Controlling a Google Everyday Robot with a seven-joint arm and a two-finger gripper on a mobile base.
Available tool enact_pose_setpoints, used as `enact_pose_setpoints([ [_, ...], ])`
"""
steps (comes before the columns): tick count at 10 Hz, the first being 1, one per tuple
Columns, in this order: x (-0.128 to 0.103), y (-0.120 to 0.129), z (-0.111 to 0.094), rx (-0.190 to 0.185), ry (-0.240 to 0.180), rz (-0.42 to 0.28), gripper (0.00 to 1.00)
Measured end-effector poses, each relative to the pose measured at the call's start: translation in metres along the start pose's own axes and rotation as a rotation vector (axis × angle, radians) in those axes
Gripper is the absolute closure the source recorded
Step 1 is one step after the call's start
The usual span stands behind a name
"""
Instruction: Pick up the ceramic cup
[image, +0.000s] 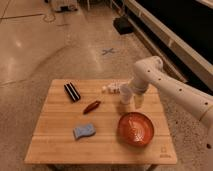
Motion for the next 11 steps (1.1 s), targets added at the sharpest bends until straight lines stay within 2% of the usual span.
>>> enact_pose_setpoints([
  [11,0.0053,-0.0059,0.0073,0.026,-0.011,-0.022,0.20],
])
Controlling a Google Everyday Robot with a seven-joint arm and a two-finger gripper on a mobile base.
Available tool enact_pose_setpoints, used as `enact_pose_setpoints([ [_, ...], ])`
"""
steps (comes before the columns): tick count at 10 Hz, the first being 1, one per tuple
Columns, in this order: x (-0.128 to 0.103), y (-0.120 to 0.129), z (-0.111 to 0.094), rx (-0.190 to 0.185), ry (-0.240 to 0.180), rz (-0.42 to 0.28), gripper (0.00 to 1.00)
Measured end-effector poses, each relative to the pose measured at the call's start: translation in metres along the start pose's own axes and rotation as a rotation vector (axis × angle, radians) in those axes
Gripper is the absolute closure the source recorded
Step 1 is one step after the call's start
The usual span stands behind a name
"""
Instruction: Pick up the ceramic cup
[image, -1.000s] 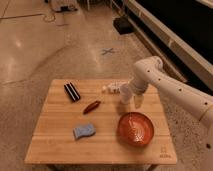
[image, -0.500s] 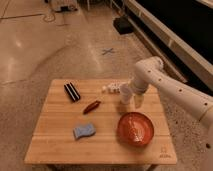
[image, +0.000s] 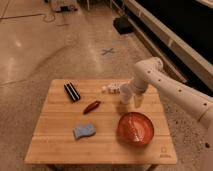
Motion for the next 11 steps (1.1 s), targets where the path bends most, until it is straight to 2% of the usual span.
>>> enact_pose_setpoints([
  [4,-0.0007,-0.0045,0.0024,0.011,-0.004,-0.013,0.20],
  [5,-0.0003,-0.0046,0.0032,0.014,-0.007,-0.015,0.23],
  [7,0.0011,-0.0047,0.0037,0.021,-0.009,-0.017,0.40],
  [8,0.0018,-0.0056,0.0043,0.024,-0.010,-0.019,0.43],
  [11,-0.0009,-0.0078,0.0048,0.030,-0.017,-0.028,0.44],
])
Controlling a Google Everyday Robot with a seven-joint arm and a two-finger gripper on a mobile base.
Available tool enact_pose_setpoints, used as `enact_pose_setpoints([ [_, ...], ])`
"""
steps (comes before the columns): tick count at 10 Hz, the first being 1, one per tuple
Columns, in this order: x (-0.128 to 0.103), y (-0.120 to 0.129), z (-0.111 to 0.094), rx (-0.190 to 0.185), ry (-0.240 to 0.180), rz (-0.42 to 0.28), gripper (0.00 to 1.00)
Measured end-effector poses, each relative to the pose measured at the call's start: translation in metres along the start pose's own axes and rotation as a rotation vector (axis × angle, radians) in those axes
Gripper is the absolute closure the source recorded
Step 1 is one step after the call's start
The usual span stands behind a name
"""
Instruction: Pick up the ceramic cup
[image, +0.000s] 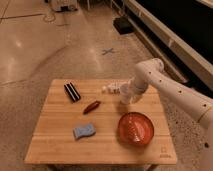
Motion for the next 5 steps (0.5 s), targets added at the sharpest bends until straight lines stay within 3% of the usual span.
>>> enact_pose_setpoints([
  [4,-0.017,-0.009,-0.024,0.019,-0.007,-0.041,0.83],
  [5,-0.019,-0.010,-0.027,0.023,-0.008,-0.043,0.88],
])
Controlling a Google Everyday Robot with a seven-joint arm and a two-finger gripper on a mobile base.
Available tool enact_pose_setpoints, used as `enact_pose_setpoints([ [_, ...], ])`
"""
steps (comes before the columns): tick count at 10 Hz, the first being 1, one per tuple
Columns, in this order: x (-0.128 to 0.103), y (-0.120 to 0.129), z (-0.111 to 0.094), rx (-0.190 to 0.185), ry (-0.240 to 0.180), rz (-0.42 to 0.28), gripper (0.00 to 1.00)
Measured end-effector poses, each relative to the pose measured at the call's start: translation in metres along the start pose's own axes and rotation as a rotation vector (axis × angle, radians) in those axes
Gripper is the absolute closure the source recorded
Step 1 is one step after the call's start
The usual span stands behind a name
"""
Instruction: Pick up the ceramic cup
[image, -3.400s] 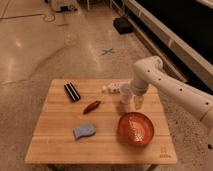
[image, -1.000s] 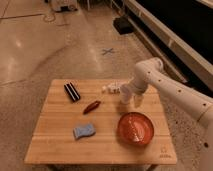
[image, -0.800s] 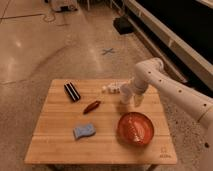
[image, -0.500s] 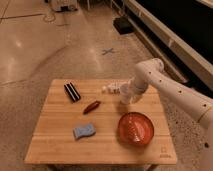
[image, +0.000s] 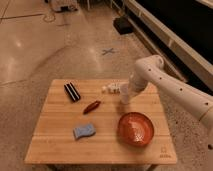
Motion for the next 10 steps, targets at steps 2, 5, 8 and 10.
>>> enact_pose_setpoints([
  [2,-0.001,0.000,0.003,0.005,-0.005,-0.011,0.92],
  [5,-0.012,-0.006,-0.017,0.014,-0.016,-0.041,0.99],
  [8,-0.016,-0.017,-0.056,0.019,-0.020,-0.047,0.77],
  [10,-0.015,-0.018,-0.062,0.017,-0.024,-0.040,0.58],
])
